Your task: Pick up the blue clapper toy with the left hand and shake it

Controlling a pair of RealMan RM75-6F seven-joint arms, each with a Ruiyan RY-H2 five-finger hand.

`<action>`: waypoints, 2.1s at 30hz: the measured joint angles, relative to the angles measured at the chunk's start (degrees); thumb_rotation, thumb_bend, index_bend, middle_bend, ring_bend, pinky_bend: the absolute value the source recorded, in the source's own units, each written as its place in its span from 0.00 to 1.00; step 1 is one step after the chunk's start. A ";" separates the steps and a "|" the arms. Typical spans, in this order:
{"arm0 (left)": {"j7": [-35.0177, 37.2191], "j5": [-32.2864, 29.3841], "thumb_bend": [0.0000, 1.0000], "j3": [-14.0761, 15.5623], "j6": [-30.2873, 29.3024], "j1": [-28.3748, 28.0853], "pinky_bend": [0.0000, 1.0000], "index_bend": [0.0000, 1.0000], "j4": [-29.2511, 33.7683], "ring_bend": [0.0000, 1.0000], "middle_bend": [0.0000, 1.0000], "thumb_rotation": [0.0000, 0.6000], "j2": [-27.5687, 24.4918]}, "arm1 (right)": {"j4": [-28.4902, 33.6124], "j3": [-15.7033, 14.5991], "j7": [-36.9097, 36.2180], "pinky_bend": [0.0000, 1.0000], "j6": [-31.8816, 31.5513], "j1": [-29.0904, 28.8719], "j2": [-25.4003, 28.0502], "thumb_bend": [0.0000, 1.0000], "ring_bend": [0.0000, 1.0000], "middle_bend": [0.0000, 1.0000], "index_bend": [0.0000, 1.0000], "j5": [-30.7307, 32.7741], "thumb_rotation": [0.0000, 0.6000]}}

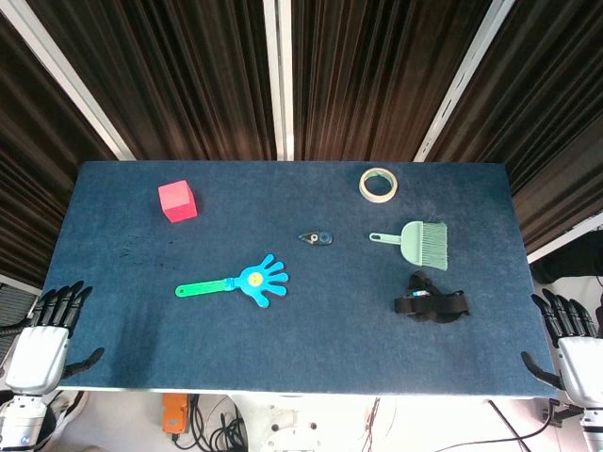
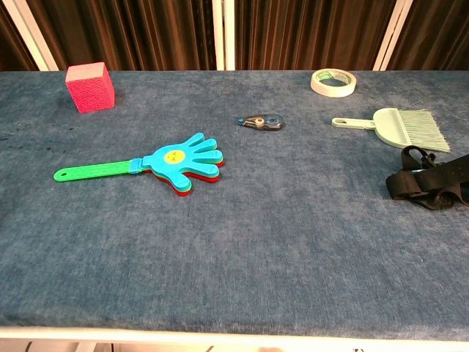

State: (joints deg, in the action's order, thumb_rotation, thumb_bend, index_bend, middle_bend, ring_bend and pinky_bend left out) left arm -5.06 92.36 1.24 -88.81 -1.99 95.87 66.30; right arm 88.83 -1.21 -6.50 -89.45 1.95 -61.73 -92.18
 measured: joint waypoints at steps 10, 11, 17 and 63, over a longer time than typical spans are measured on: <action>-0.75 0.33 0.15 -0.09 0.24 -0.27 0.00 0.01 0.75 0.00 0.00 1.00 0.02 | -0.73 0.05 -0.78 0.00 -0.21 0.07 0.04 0.18 0.00 0.00 0.00 0.02 1.00; -0.76 0.32 0.15 -0.12 0.40 -0.37 0.00 0.01 0.86 0.00 0.00 1.00 0.02 | -0.81 0.12 -0.95 0.00 -0.23 0.08 0.02 0.18 0.00 0.00 0.00 0.15 1.00; -0.33 -0.47 0.15 -0.55 3.51 -2.05 0.00 0.01 2.00 0.00 0.00 1.00 0.03 | -0.74 0.51 -1.31 0.00 -0.13 -0.06 0.05 0.19 0.00 0.00 0.00 0.63 1.00; -8.38 -35.84 0.17 -13.69 37.58 -33.01 0.00 0.26 -13.31 0.00 0.07 1.00 26.79 | -2.38 2.43 -4.12 0.00 1.74 -0.75 2.05 0.19 0.00 0.00 0.00 4.40 1.00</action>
State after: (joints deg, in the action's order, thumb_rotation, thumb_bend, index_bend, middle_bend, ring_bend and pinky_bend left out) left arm -13.44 56.52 -12.45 -51.24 -35.00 82.55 93.10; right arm 86.44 1.22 -10.61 -87.70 1.20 -59.68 -87.79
